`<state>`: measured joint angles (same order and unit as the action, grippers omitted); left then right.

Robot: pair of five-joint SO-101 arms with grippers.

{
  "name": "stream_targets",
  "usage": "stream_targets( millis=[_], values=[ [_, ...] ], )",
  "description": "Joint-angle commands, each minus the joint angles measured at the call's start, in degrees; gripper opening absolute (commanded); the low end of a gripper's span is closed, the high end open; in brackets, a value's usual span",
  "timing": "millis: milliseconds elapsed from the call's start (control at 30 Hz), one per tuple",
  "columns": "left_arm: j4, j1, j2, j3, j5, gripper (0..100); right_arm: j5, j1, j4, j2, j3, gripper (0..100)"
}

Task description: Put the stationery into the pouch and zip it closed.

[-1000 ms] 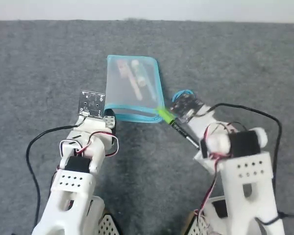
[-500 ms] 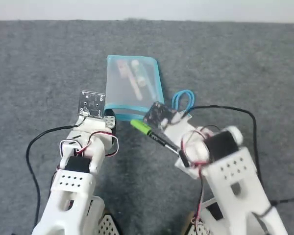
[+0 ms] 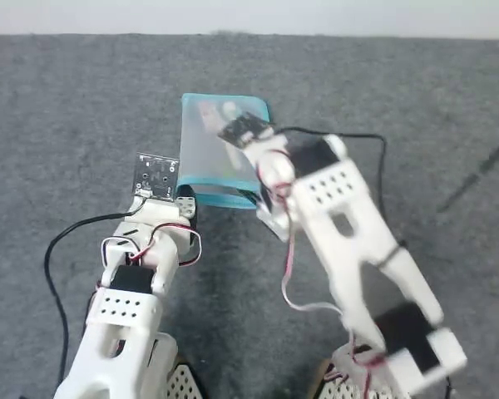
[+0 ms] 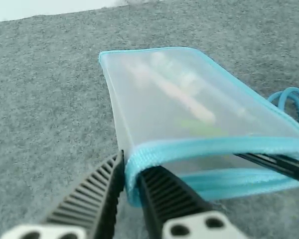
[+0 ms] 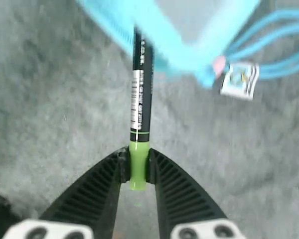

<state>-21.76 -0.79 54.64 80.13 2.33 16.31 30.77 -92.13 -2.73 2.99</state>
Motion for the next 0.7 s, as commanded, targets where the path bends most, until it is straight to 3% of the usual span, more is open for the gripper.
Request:
stream_targets(
  millis=[0,233,433,667],
  values=[
    [0.2,-2.0,1.1,-1.0,0.8,1,-4.5,2.4,0.3,5.1,-12.4,0.8],
    [0.1,-4.2,1.1,-1.0,0.8,1,-11.8,8.0,-3.8,15.8,-30.7,2.6],
    [0.0,-4.1,1.1,-1.0,0.8,1,-11.3,9.6,-4.3,16.7,-31.3,22.7],
    [0.0,-4.0,1.2,-1.3,0.8,1,-10.5,8.8,-3.6,12.4,-31.2,22.5]
  ],
)
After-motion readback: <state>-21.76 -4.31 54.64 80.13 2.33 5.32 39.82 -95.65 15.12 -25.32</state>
